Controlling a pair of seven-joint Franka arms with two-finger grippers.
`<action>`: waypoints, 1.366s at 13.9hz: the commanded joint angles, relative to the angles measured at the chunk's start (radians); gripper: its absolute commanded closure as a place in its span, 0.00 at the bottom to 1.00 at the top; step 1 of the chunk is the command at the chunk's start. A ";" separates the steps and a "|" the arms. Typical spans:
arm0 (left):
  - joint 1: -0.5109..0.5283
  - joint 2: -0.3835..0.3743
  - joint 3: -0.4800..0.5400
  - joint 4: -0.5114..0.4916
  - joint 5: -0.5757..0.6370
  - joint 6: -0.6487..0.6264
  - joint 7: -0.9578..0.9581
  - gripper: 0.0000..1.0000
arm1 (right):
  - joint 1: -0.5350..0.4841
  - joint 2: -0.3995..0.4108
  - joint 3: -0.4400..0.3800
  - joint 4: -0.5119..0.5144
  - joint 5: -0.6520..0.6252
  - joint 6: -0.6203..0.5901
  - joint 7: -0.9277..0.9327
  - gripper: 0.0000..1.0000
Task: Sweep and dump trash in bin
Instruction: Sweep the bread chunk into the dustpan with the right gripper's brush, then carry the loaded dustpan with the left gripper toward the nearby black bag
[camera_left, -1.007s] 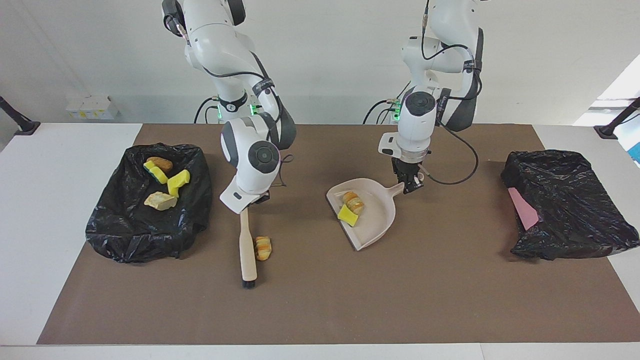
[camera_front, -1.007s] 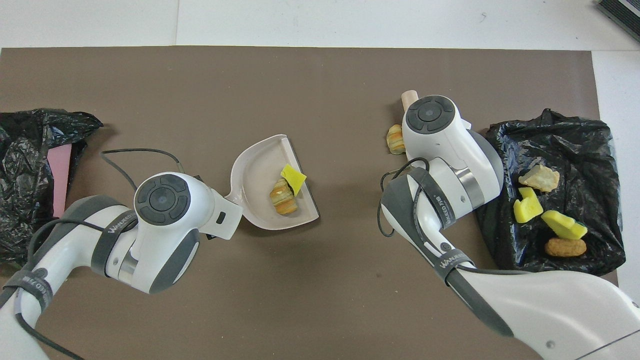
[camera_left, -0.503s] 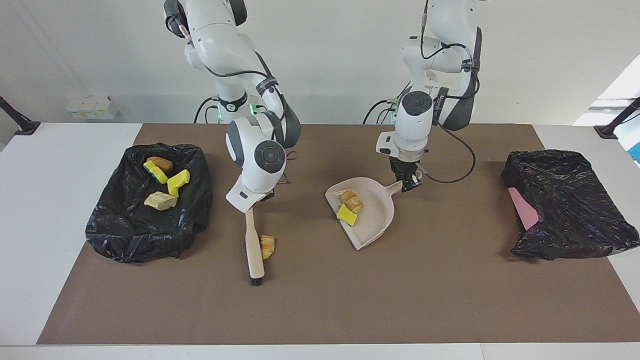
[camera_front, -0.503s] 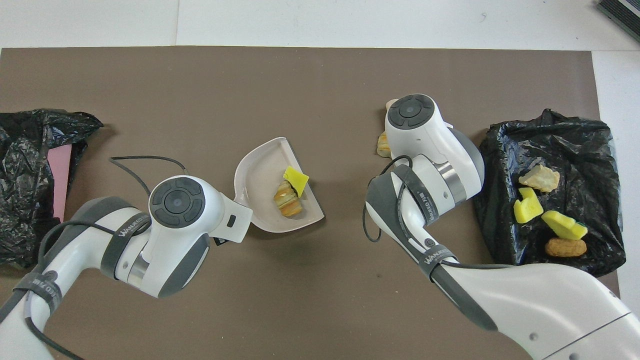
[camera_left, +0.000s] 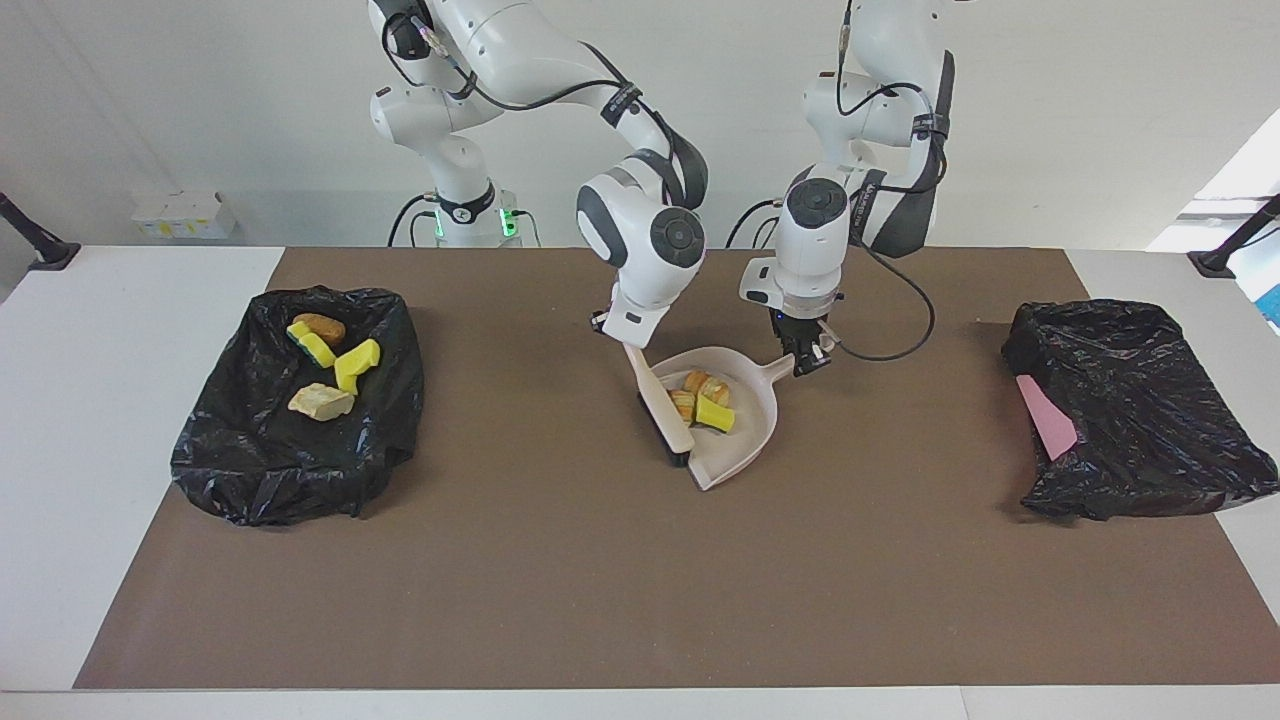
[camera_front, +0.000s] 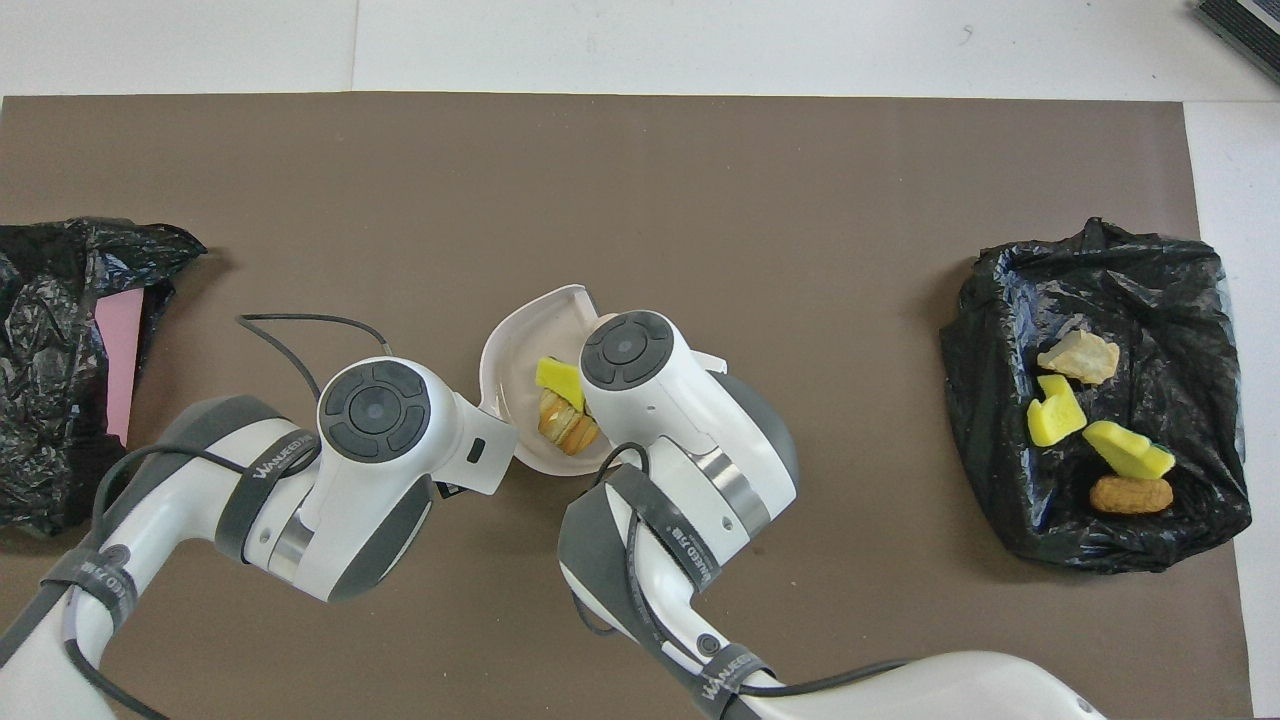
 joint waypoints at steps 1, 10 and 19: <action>-0.018 0.005 0.009 -0.015 -0.013 0.065 0.034 1.00 | -0.001 -0.028 -0.001 -0.018 0.075 0.004 0.019 1.00; 0.174 0.014 0.009 0.063 -0.102 0.023 0.355 1.00 | -0.001 -0.101 0.005 -0.019 0.109 -0.006 0.370 1.00; 0.389 0.011 0.014 0.384 -0.148 -0.350 0.678 1.00 | 0.172 -0.330 0.007 -0.378 0.271 0.216 0.490 1.00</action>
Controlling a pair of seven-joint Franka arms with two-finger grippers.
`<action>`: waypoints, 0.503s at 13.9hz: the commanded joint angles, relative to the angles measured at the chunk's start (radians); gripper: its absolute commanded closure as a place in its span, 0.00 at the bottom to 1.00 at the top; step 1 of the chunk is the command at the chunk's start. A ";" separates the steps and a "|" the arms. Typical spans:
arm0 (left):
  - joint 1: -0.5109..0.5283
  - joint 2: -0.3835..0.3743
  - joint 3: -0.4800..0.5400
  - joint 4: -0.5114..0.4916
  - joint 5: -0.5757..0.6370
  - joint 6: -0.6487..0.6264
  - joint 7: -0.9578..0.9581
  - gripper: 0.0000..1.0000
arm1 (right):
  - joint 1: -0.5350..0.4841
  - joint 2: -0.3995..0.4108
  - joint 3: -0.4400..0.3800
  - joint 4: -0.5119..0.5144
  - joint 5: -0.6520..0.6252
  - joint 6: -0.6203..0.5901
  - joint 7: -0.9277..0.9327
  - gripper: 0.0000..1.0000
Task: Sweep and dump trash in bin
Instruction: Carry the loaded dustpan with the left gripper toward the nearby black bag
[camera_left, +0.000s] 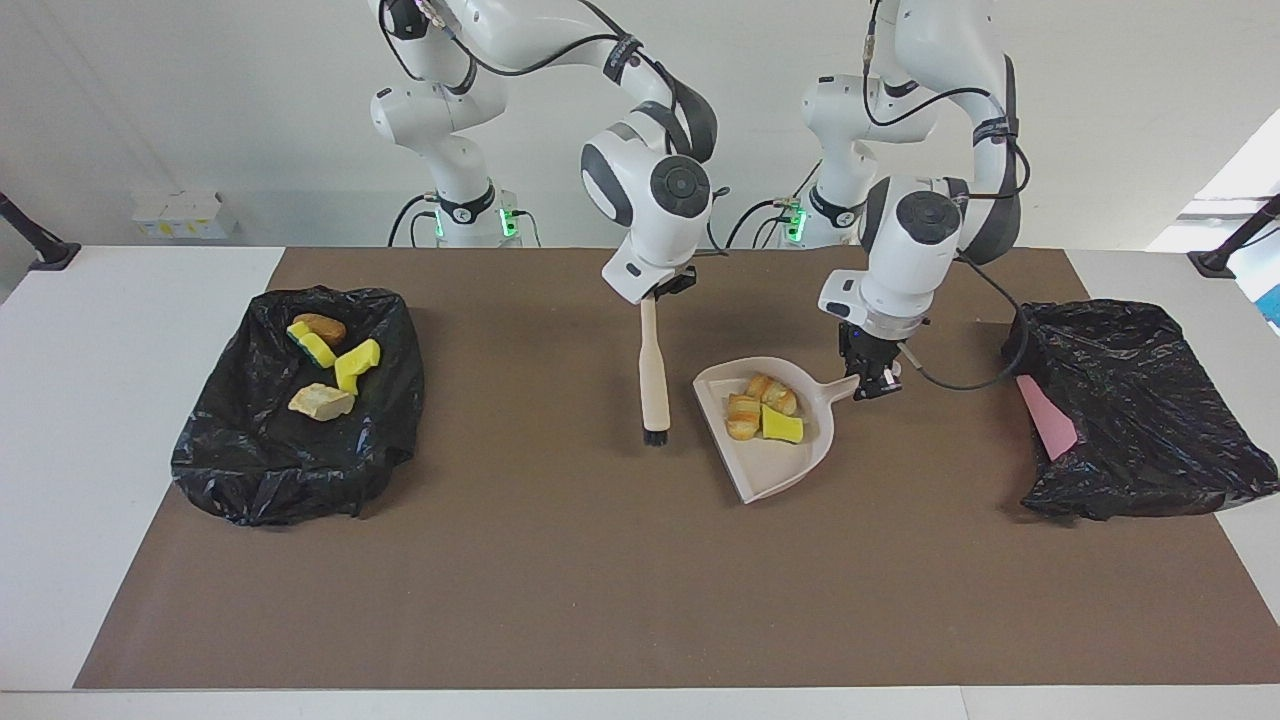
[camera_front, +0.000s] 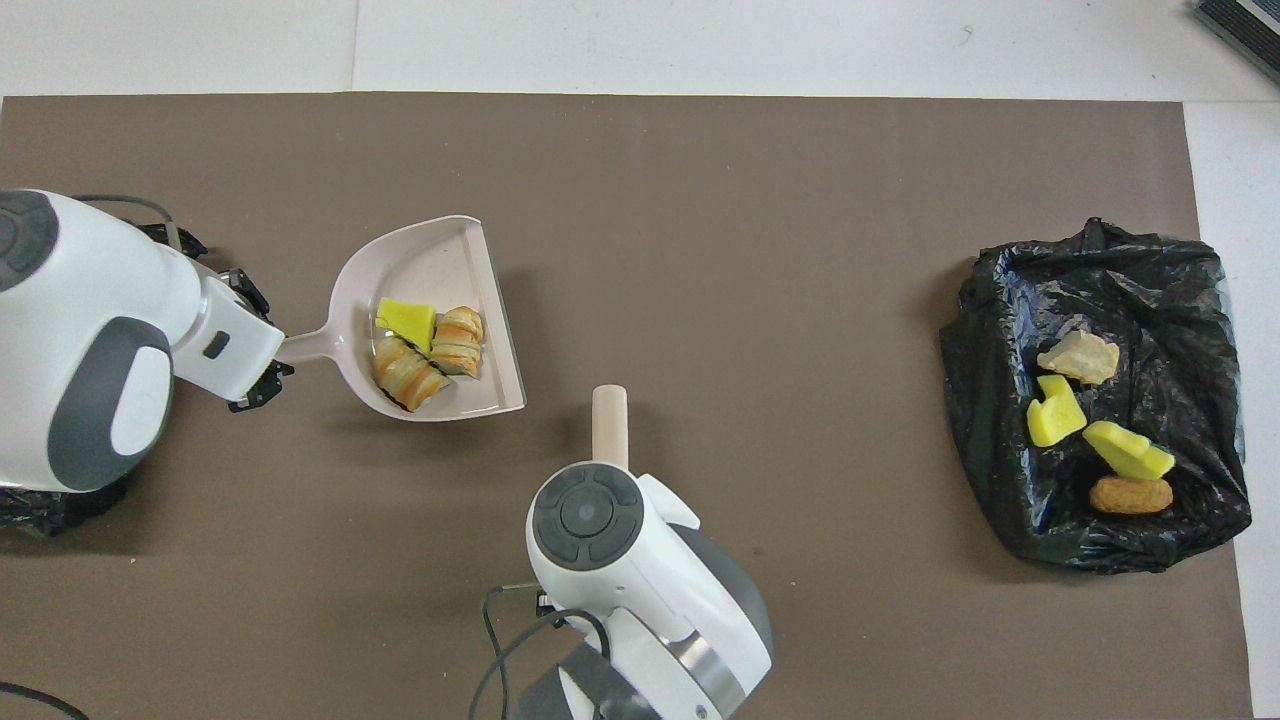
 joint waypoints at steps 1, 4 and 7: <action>0.066 0.003 -0.003 0.105 -0.020 -0.100 0.108 1.00 | 0.032 -0.105 -0.001 -0.140 0.056 0.057 0.005 1.00; 0.160 0.003 0.000 0.151 -0.020 -0.129 0.245 1.00 | 0.104 -0.133 -0.001 -0.213 0.076 0.117 0.043 1.00; 0.278 0.013 0.002 0.182 -0.017 -0.126 0.395 1.00 | 0.143 -0.148 -0.001 -0.277 0.079 0.172 0.054 1.00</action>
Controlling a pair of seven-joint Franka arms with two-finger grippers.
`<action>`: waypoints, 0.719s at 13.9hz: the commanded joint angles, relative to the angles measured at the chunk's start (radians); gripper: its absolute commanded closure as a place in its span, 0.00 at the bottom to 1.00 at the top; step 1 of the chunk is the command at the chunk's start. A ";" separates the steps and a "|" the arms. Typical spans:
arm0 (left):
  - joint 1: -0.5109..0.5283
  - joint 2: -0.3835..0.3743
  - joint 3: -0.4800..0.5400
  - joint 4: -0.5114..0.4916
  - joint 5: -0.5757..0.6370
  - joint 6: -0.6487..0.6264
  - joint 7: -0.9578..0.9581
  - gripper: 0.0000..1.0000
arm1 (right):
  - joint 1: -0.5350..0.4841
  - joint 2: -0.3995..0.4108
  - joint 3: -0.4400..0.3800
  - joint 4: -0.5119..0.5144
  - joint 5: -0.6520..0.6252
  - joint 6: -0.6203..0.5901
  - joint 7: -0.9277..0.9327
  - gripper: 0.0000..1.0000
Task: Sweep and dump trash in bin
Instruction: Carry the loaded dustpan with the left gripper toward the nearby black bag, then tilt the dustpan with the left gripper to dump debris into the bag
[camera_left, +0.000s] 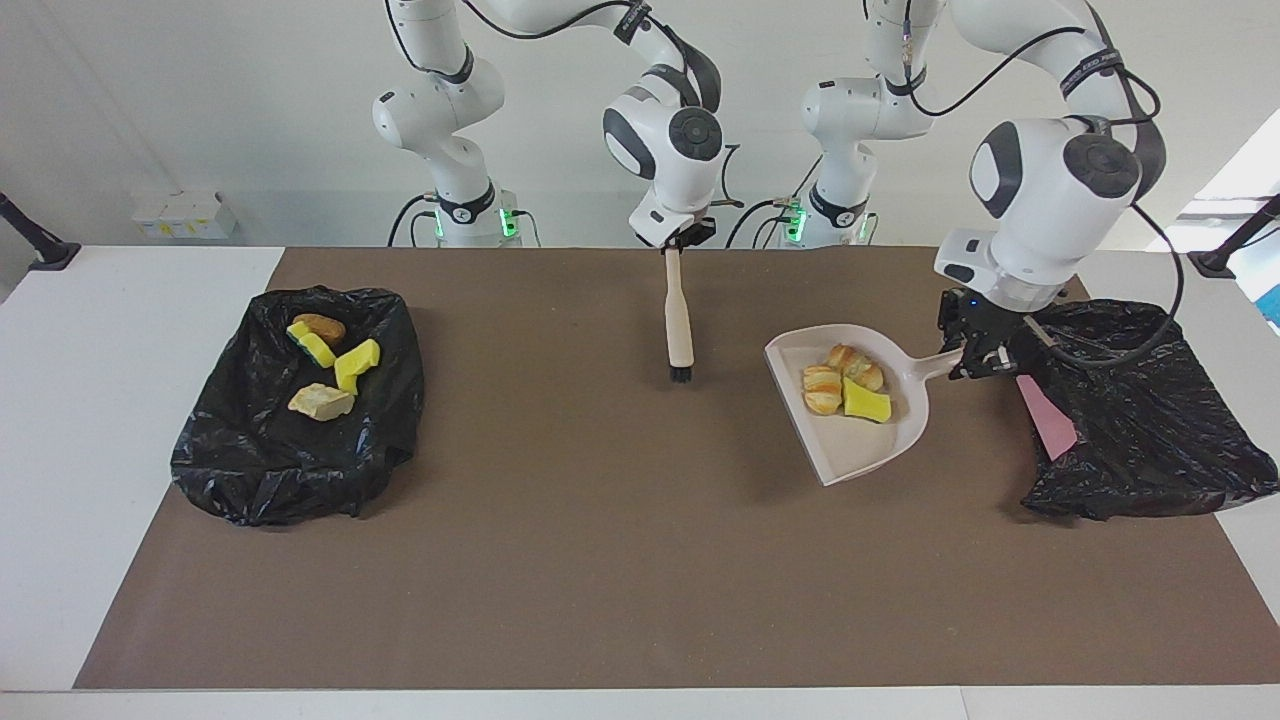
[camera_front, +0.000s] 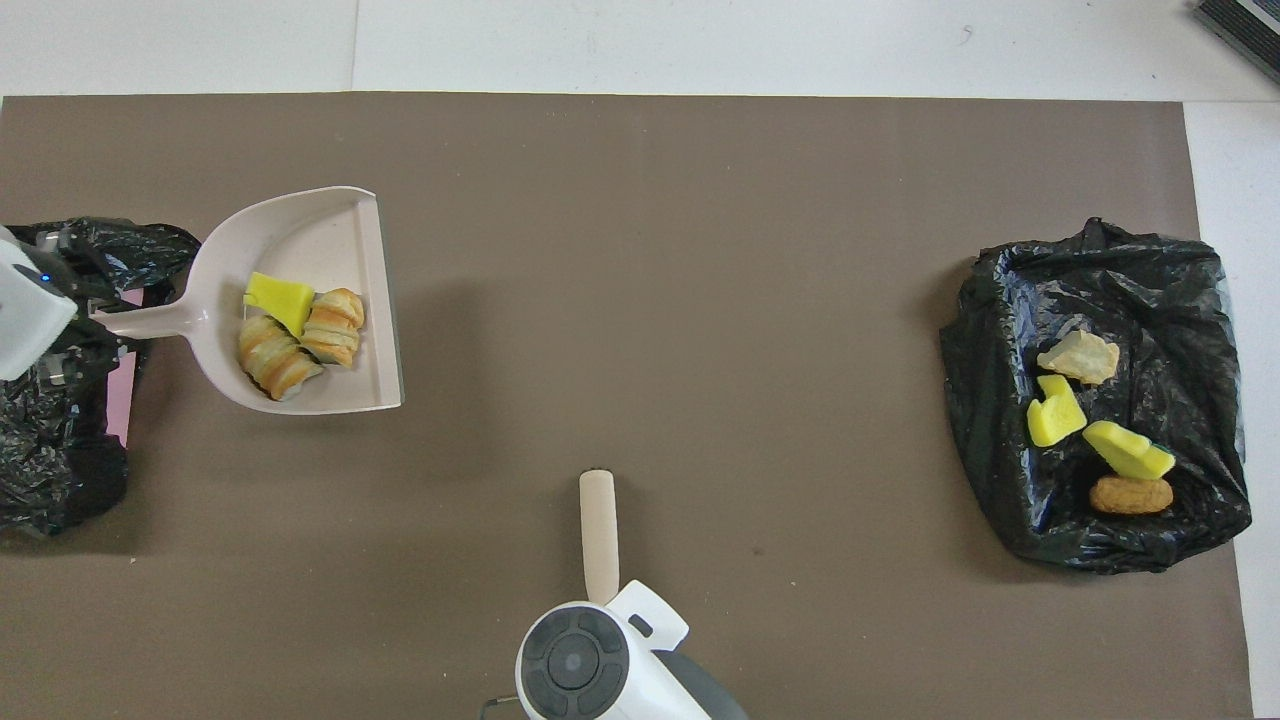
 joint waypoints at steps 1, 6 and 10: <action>0.123 0.014 -0.007 0.041 -0.011 -0.015 0.138 1.00 | 0.021 -0.044 -0.001 -0.089 0.036 0.088 0.018 1.00; 0.307 0.029 -0.002 0.053 0.052 0.051 0.354 1.00 | 0.027 -0.039 -0.001 -0.127 0.049 0.154 0.019 1.00; 0.377 0.044 -0.001 0.053 0.256 0.175 0.381 1.00 | 0.026 -0.024 -0.003 -0.101 0.050 0.143 0.013 0.65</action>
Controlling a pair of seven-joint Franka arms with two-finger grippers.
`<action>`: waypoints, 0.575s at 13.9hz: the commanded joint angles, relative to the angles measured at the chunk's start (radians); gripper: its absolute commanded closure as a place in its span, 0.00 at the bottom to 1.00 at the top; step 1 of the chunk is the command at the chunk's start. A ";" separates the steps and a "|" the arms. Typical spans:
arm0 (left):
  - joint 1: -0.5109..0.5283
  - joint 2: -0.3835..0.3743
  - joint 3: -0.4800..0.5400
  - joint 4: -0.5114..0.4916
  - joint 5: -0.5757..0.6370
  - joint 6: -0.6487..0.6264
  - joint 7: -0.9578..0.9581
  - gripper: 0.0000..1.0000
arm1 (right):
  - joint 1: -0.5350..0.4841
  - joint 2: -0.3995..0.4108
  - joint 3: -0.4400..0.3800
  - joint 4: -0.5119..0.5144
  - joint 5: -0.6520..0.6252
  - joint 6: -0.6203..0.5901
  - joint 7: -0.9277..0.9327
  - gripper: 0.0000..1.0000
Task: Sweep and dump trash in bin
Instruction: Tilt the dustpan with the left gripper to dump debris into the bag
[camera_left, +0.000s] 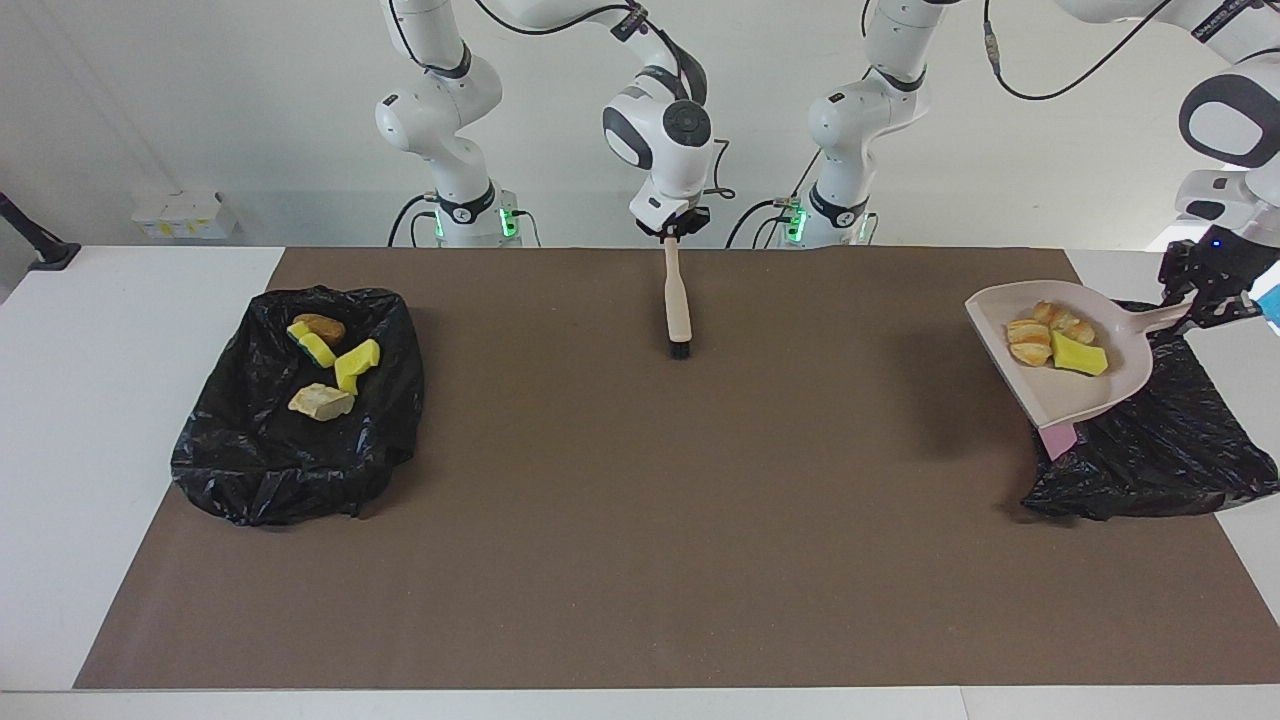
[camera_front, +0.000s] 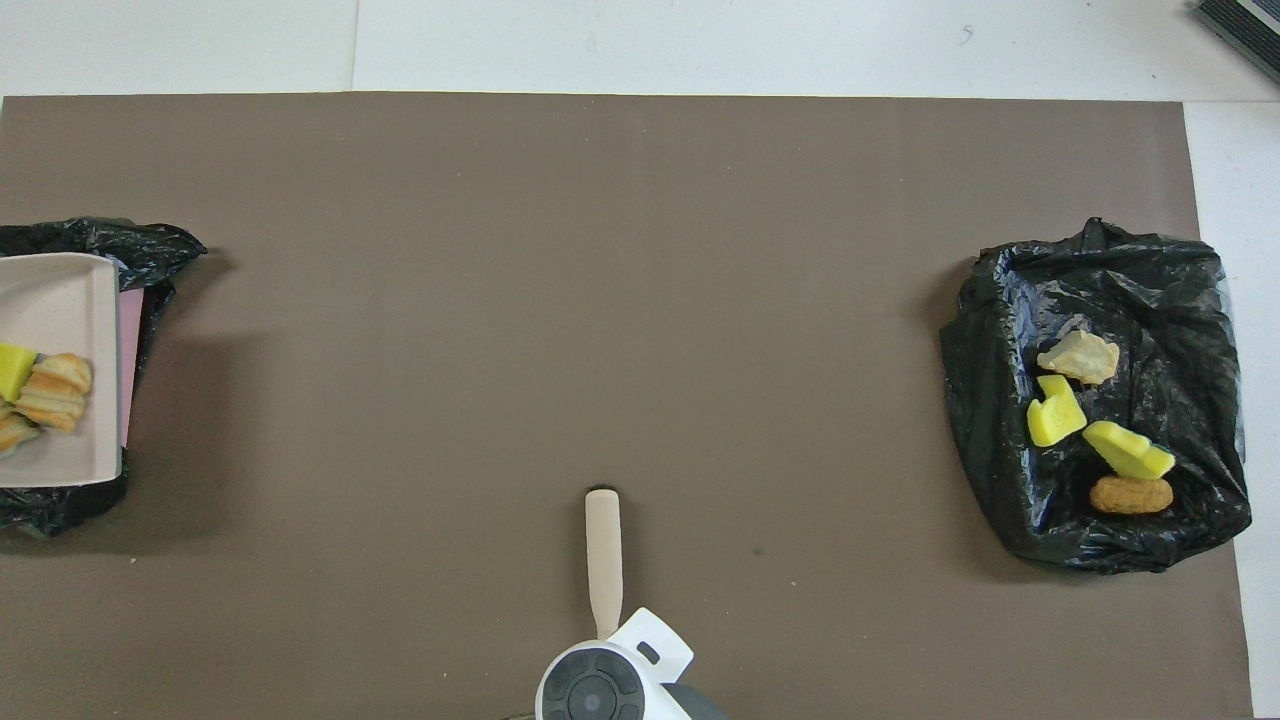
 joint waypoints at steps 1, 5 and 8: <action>0.023 0.021 -0.011 0.029 0.116 0.060 0.004 1.00 | -0.006 -0.007 -0.002 0.001 0.028 0.009 0.011 0.57; 0.034 0.035 -0.010 0.019 0.354 0.117 -0.092 1.00 | -0.050 -0.039 -0.008 0.029 0.028 0.006 0.011 0.30; 0.006 0.041 -0.010 -0.005 0.507 0.119 -0.229 1.00 | -0.153 -0.087 -0.009 0.089 0.026 -0.026 0.001 0.18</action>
